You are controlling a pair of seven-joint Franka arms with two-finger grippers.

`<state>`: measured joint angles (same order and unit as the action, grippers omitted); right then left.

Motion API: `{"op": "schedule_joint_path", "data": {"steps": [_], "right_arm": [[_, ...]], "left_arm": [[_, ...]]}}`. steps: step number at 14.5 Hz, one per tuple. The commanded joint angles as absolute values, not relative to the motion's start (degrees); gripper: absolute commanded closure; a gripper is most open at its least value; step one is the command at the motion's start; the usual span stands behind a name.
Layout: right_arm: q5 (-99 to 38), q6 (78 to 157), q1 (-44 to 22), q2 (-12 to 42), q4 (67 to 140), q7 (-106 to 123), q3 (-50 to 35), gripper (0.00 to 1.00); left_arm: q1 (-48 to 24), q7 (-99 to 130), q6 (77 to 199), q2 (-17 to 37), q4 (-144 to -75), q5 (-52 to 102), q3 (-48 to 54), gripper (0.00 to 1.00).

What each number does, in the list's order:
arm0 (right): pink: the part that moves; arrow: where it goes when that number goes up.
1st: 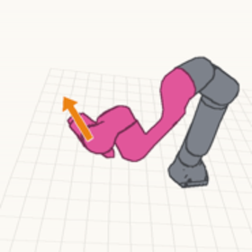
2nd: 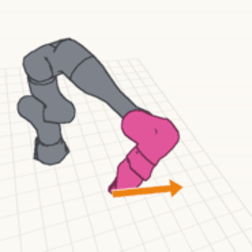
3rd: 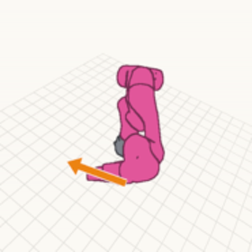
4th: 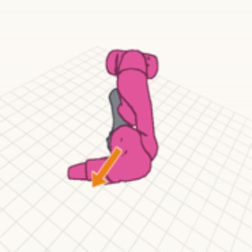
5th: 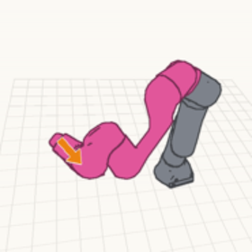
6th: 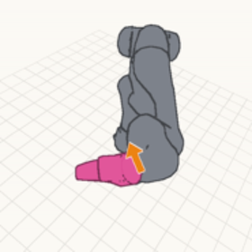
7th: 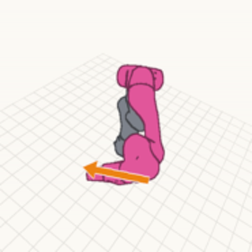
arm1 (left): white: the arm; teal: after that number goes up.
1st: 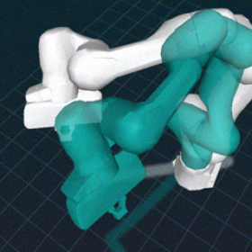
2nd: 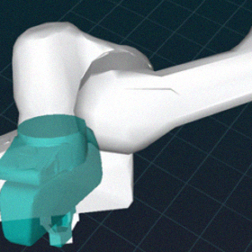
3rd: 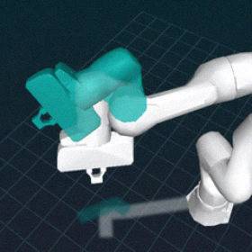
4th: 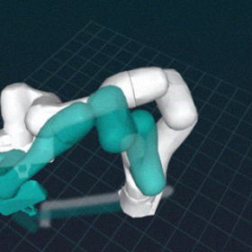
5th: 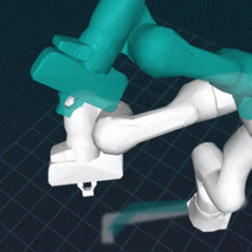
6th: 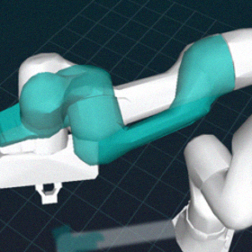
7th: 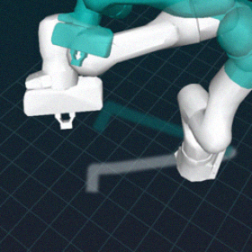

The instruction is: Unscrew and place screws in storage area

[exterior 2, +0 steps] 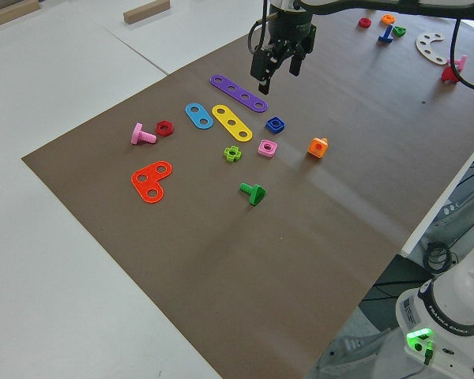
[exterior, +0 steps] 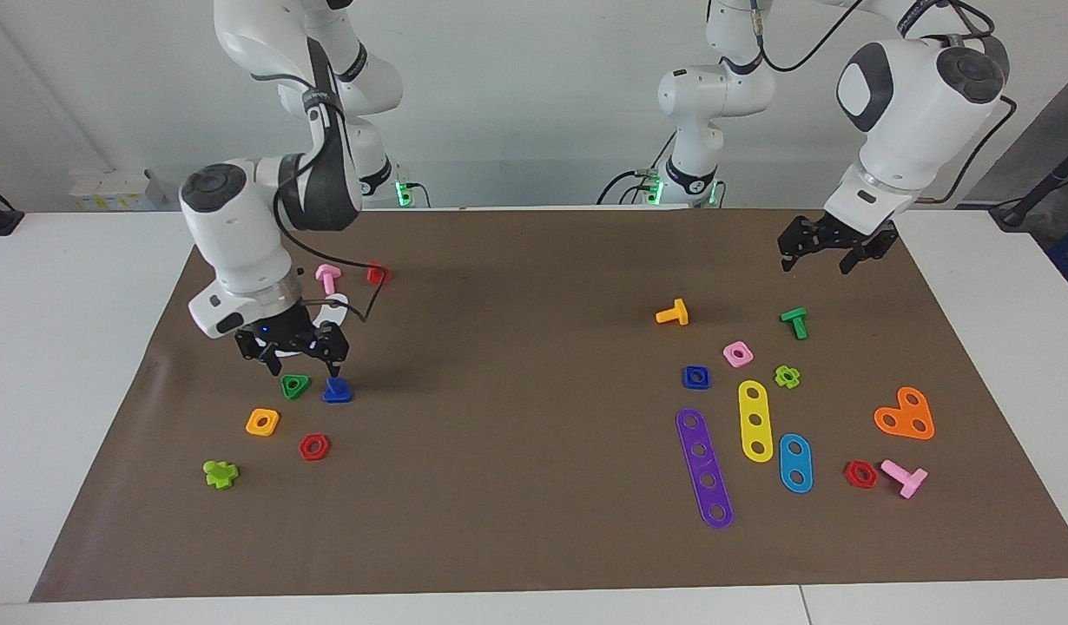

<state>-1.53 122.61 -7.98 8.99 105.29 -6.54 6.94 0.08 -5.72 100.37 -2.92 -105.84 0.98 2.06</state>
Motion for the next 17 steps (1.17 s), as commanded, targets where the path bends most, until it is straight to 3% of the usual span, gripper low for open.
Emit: {"op": "schedule_joint_path", "data": {"steps": [1, 4, 6, 11, 14, 17], "right_arm": [[-2.7, 114.5, -5.6, 3.3, 103.5, -7.6, 6.6, 0.0], [-2.6, 105.5, -4.1, -1.2, 102.1, -12.0, 6.6, 0.0], [-2.5, 96.8, -2.8, -0.6, 95.8, -12.2, 6.6, 0.0], [-0.8, 91.5, 0.4, -2.0, 93.6, -4.0, 6.7, 0.0], [3.6, 86.1, -0.7, -1.0, 87.0, -3.8, 5.7, 0.0], [2.8, 86.9, -1.9, -1.1, 88.8, -3.5, 5.5, 0.0]], "left_arm": [[-0.8, -6.2, 101.4, -4.9, -108.2, 1.1, 1.3, 0.0], [-0.7, -6.2, 101.2, -4.9, -108.1, 1.1, 1.3, 0.0], [-0.8, -6.2, 101.2, -4.9, -108.1, 1.1, 1.3, 0.0], [-0.9, -6.2, 101.2, -4.9, -108.1, 1.1, 1.4, 0.0], [-0.9, -6.1, 101.2, -4.9, -108.1, 1.1, 1.4, 0.0], [-0.9, -6.2, 101.2, -4.8, -107.9, 1.1, 1.4, 0.0]]}}
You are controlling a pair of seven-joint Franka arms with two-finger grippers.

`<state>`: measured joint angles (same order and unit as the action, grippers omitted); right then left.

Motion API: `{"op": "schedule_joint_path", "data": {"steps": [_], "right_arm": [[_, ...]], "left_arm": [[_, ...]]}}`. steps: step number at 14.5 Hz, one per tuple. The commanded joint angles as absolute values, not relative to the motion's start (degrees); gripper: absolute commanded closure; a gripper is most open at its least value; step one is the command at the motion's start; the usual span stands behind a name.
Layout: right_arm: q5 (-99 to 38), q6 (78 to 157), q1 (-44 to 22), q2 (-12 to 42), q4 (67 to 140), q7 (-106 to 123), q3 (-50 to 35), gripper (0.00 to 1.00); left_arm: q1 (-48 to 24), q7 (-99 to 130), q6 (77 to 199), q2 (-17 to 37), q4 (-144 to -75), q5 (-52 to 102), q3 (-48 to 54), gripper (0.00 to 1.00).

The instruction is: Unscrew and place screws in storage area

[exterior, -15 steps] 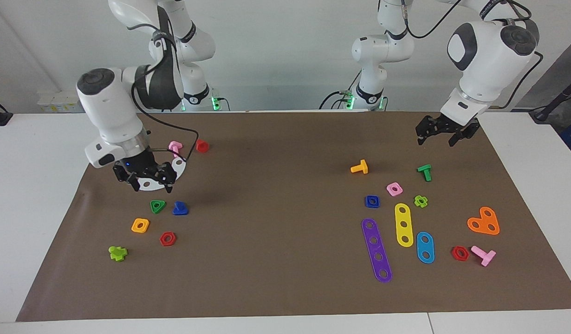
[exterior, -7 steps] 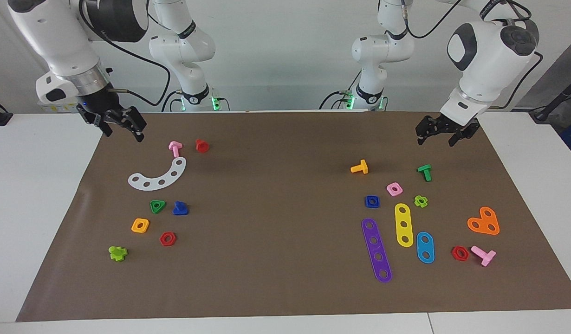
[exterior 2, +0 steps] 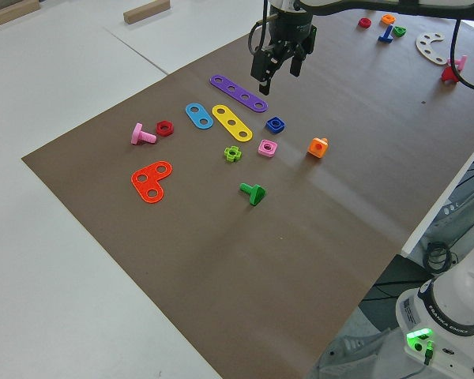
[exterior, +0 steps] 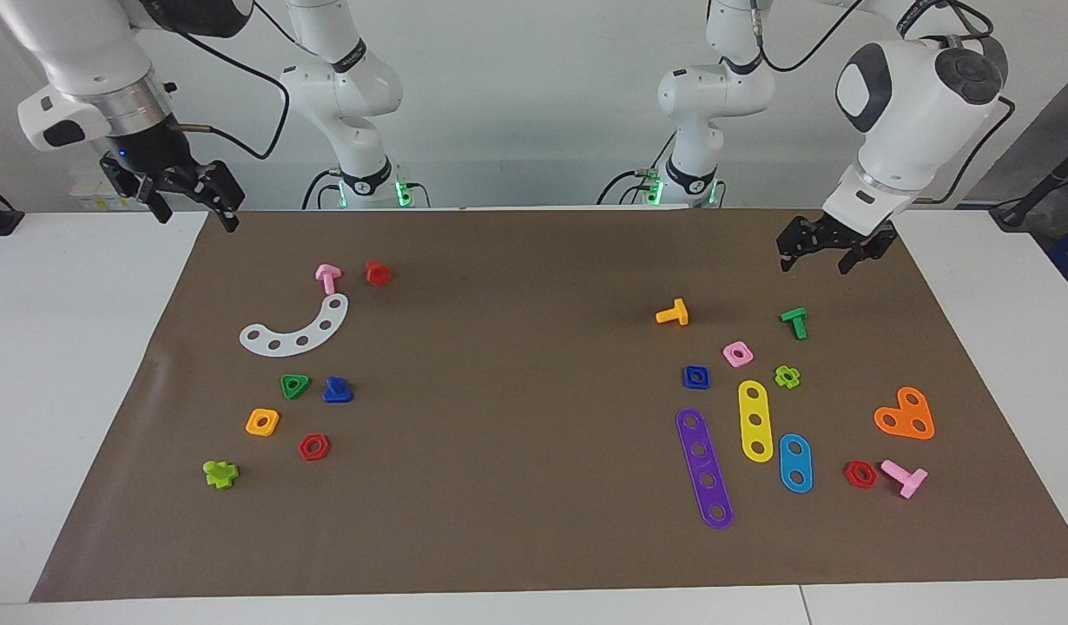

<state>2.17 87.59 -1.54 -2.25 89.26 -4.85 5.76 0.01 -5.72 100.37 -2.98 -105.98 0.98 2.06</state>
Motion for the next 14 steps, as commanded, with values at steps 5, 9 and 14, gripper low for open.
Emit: {"op": "schedule_joint_path", "data": {"steps": [5, 9, 14], "right_arm": [[2.7, 88.2, -2.9, -1.4, 89.6, -0.4, 5.4, 0.0], [2.7, 87.4, -2.9, -1.4, 89.4, -0.4, 5.4, 0.0], [2.1, 87.4, -2.8, -1.7, 89.6, -1.0, 5.4, 0.0]], "left_arm": [[-0.9, -6.2, 101.2, -4.8, -107.9, 1.1, 1.4, 0.0], [-1.4, -6.6, 101.1, -4.9, -108.1, 1.1, 1.4, 0.0], [-1.3, -6.5, 101.2, -4.9, -108.1, 1.1, 1.4, 0.0]]}}
